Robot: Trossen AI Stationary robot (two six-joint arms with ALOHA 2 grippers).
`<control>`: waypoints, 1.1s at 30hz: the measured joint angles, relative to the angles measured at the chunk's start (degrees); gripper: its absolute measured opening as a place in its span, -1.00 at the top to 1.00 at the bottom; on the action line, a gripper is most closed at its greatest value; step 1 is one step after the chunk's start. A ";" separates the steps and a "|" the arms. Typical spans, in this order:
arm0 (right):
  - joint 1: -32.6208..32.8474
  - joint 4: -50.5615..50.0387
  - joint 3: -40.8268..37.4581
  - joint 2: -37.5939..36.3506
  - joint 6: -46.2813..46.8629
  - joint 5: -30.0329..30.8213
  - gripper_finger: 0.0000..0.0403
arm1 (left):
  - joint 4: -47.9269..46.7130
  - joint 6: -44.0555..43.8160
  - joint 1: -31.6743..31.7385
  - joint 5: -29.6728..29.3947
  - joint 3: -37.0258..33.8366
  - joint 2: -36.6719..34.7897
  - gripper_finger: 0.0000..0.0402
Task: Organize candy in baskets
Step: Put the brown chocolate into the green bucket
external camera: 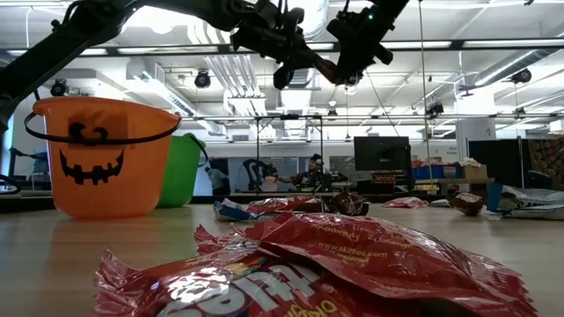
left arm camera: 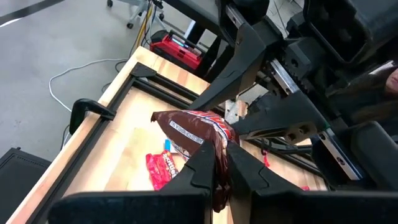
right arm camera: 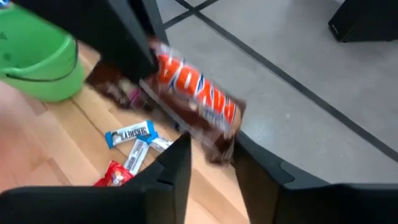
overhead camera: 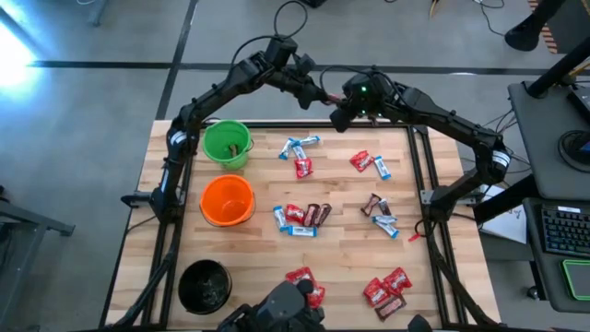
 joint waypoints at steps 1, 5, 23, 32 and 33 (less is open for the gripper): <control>-0.02 -0.65 0.00 0.00 -0.10 0.00 0.37 | -0.39 0.00 0.30 0.00 0.00 -0.07 1.00; -0.02 -2.29 0.00 -0.01 -0.53 1.54 0.19 | -1.71 0.00 1.67 -0.06 0.00 -0.77 1.00; -0.02 -8.87 0.00 -1.07 3.55 2.79 0.08 | -43.70 11.43 5.43 -26.79 -0.02 -11.17 1.00; -0.09 -8.97 -0.16 -1.07 11.42 2.84 0.13 | -50.43 14.22 7.56 -33.38 -6.26 -18.54 1.00; -0.23 -9.05 -0.26 -1.07 12.39 2.84 0.13 | -50.47 14.30 8.15 -33.30 -8.61 -19.62 1.00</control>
